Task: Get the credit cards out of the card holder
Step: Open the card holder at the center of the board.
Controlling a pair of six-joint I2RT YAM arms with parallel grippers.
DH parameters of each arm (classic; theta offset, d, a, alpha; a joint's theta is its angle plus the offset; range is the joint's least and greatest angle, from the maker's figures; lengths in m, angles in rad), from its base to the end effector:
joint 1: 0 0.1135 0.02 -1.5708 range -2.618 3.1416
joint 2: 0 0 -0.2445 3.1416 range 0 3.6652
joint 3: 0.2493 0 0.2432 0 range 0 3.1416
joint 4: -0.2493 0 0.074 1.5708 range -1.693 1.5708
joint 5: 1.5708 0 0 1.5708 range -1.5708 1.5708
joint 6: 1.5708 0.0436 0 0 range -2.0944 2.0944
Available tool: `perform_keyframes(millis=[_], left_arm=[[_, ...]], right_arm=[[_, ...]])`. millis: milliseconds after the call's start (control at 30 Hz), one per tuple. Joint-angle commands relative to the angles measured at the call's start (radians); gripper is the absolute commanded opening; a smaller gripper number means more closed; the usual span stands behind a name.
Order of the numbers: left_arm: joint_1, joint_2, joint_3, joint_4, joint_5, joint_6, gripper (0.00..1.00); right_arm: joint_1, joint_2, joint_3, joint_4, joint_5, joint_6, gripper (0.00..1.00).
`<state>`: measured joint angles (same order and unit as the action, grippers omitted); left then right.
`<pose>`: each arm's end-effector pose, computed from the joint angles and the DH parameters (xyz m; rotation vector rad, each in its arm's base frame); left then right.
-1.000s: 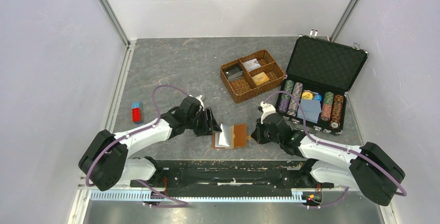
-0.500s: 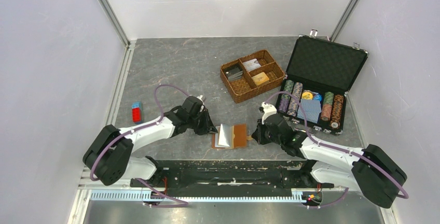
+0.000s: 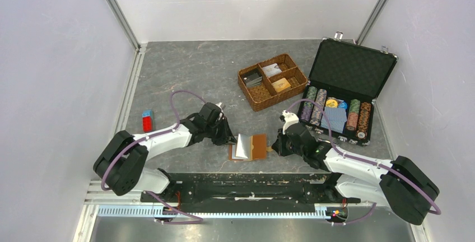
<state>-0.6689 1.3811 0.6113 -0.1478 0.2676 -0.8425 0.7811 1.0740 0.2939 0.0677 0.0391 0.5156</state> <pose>0.1932 -0.1674 0.1405 -0.1116 2.7052 -0.8933 0.1448 0.1411 0.1285 -0.2919 2.3456 0.6164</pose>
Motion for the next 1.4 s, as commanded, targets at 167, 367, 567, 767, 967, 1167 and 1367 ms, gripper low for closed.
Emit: perform_keyframes(millis=[167,367,567,767,967,1167,1367], left_arm=[[-0.033,0.027,0.051,0.086,0.075,0.006,0.19],[-0.056,0.032,0.062,0.135,0.116,-0.004,0.22],[-0.085,0.078,0.088,0.213,0.152,-0.024,0.25],[-0.112,0.150,0.113,0.237,0.147,-0.020,0.26],[-0.132,0.208,0.151,0.248,0.142,-0.017,0.26],[-0.133,0.242,0.173,0.229,0.124,-0.012,0.27],[-0.135,0.274,0.166,0.232,0.106,-0.010,0.27]], right_arm=[[-0.003,-0.022,0.003,0.026,-0.005,0.008,0.02],[-0.003,-0.056,0.055,-0.032,0.008,-0.003,0.15],[-0.003,-0.089,0.171,-0.175,0.072,-0.067,0.33],[-0.004,-0.128,0.252,-0.230,0.061,-0.094,0.37],[-0.003,-0.125,0.232,-0.138,-0.112,-0.048,0.27],[-0.002,-0.124,0.165,0.022,-0.223,0.036,0.19],[0.014,-0.073,0.113,0.125,-0.266,0.092,0.13]])
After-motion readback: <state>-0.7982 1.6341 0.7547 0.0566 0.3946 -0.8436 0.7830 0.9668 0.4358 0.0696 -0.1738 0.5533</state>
